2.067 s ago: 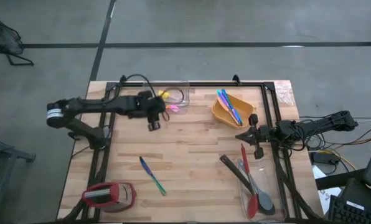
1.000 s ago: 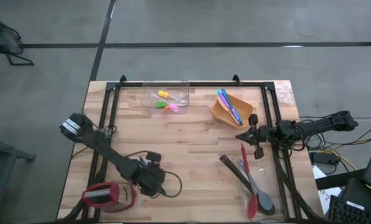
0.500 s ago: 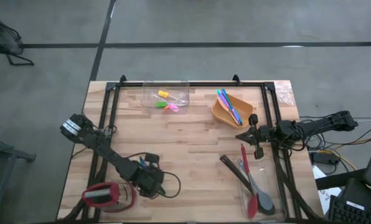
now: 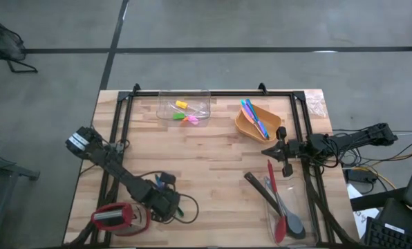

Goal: Pick & Place Kitchen Items
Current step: Put the blue kitchen knife into the yellow bin

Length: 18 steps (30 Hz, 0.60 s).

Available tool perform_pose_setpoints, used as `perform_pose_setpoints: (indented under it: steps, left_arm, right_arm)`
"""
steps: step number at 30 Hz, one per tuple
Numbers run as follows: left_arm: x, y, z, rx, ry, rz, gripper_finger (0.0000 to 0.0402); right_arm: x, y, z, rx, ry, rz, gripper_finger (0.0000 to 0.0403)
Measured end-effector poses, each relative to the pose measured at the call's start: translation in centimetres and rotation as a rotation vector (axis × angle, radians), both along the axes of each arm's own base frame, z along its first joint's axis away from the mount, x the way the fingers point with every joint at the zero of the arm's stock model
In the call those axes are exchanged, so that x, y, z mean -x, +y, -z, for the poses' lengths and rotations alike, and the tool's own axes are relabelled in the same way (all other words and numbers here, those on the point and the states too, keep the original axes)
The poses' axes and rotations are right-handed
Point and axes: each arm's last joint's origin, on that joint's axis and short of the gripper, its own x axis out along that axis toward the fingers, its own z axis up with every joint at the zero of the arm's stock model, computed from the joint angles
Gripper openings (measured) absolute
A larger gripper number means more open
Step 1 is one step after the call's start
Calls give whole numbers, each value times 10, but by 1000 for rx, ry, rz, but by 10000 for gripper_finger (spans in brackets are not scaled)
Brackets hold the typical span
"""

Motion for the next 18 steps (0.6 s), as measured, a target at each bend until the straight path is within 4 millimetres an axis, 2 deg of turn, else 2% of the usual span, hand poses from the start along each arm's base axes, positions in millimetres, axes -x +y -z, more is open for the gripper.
perform_pose_setpoints:
  steps: [7,10,18]
  left_arm:
    - [5,-1,3,-20,19,14,149]
    - [6,0,4,-25,18,15,174]
    - [6,2,14,-48,22,43,176]
  right_arm:
    - [0,0,0,1,0,0,9]
    - [0,0,0,-4,0,0,9]
    - [0,0,0,0,0,0,9]
